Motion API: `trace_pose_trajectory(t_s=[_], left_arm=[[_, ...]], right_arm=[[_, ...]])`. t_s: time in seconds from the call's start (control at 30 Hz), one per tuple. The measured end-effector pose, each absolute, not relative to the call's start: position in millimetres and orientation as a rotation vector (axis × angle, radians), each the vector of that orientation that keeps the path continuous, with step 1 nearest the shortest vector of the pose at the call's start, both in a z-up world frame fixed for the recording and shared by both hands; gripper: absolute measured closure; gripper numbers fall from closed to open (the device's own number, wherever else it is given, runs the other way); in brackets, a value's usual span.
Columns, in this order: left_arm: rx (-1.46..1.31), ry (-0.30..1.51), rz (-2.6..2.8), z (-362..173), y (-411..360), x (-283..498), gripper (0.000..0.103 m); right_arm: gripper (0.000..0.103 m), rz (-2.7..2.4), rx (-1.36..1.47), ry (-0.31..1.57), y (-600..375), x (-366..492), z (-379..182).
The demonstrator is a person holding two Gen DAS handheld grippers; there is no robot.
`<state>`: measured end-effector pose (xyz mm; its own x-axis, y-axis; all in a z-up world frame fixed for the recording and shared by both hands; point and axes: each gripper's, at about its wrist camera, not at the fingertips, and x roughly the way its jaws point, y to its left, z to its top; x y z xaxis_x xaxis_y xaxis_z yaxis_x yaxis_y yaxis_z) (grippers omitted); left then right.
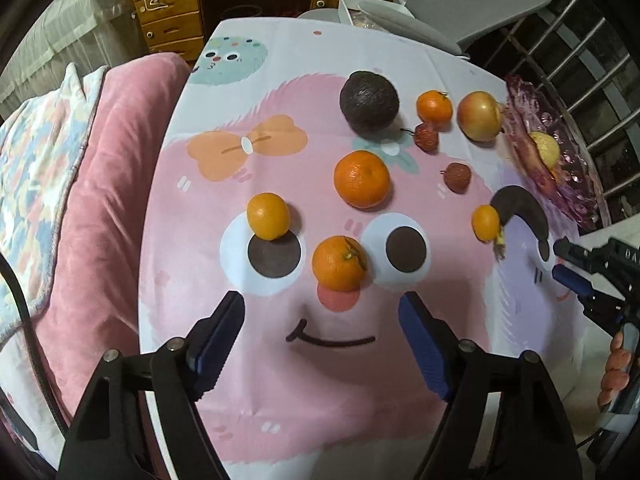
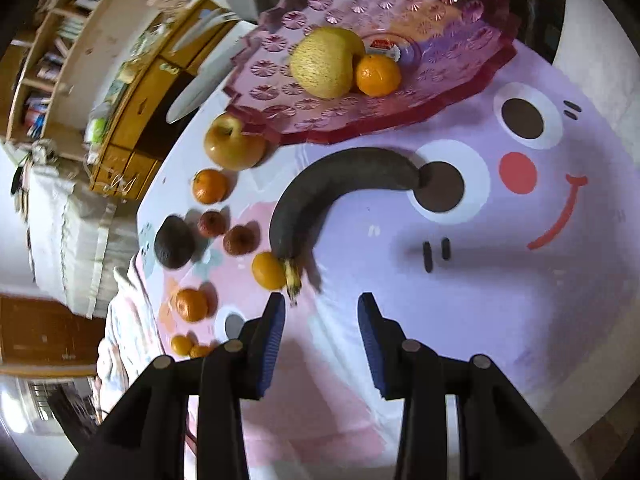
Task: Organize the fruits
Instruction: 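Grasp a stemmed tangerine with the left tool while the right tool moves to the black banana, then grasp the black banana with the right tool while the left tool holds the tangerine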
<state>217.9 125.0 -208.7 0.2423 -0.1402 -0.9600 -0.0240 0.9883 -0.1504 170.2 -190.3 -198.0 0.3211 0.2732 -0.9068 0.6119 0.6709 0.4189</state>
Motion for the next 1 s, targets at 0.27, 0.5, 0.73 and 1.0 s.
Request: trace_pose_trajectory(t_s=[0.27,0.5,0.73,1.0], left_arm=[[-0.148,1.362,-0.074,-236.3,118.9,240.5,0.033],[-0.153,1.383,-0.056,-251.6,118.7,249.4,0.037],[-0.162,1.376,-0.077,-255.1,115.8,254.5,0.038],[-0.163,1.391,-0.085,-263.3,111.2,260.2,0.049]], right_arm=[[0.063,-0.359,0.894,1.293,-184.2,211.7,-221.3],[0.054,-0.447,0.819,1.318,-172.8,240.5,-231.0],[0.048,-0.584,0.714,1.366,-161.9,259.8,-238.6],[0.043,-0.662,0.483,1.425,-133.8,288.6,-237.1]])
